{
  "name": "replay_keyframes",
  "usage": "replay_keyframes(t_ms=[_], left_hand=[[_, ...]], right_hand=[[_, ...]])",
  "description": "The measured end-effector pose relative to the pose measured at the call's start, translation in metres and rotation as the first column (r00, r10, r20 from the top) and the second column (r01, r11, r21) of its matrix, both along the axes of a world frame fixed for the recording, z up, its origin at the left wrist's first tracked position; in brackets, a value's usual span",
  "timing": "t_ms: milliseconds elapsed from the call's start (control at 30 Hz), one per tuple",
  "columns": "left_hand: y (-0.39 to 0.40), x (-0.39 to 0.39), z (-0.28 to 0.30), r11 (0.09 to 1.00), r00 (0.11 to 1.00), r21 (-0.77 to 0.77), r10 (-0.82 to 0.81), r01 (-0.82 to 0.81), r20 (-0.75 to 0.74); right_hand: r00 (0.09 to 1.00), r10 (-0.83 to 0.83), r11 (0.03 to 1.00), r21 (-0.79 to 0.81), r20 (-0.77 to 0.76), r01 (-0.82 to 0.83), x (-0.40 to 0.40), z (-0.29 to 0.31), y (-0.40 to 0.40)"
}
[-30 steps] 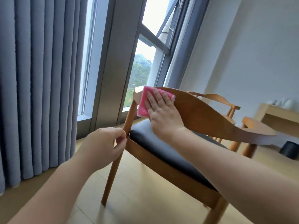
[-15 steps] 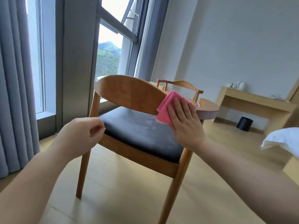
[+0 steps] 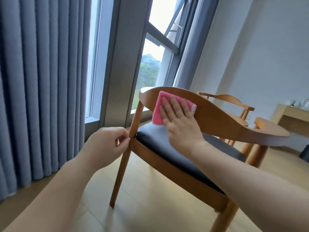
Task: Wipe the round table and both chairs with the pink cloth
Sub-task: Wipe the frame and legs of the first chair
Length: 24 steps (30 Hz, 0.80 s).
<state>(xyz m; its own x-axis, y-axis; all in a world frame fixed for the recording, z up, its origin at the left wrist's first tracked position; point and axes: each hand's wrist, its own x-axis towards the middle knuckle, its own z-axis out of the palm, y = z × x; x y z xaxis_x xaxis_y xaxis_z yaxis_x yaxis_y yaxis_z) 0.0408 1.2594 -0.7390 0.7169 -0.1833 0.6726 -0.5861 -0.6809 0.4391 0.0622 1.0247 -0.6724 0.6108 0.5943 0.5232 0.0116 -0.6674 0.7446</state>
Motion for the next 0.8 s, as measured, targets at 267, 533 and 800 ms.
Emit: replay_keyframes(t_ms=[267,533,800], left_hand=[[0.042,0.011,-0.012,0.983,0.992,-0.137,0.119,-0.125,-0.046],[0.064,0.014,-0.020,0.974,0.983,-0.140,0.166,-0.176,-0.083],[0.066,0.025,-0.034,0.978,0.982,-0.132,0.149,-0.164,-0.117]], right_hand=[[0.973,-0.230,0.972,-0.042,-0.019,0.229,0.071,0.001,0.088],[0.955,-0.292,0.956,-0.031,-0.059,0.291,0.119,-0.017,0.123],[0.981,-0.140,0.990,0.002,-0.135,0.142,0.178,-0.034,0.128]])
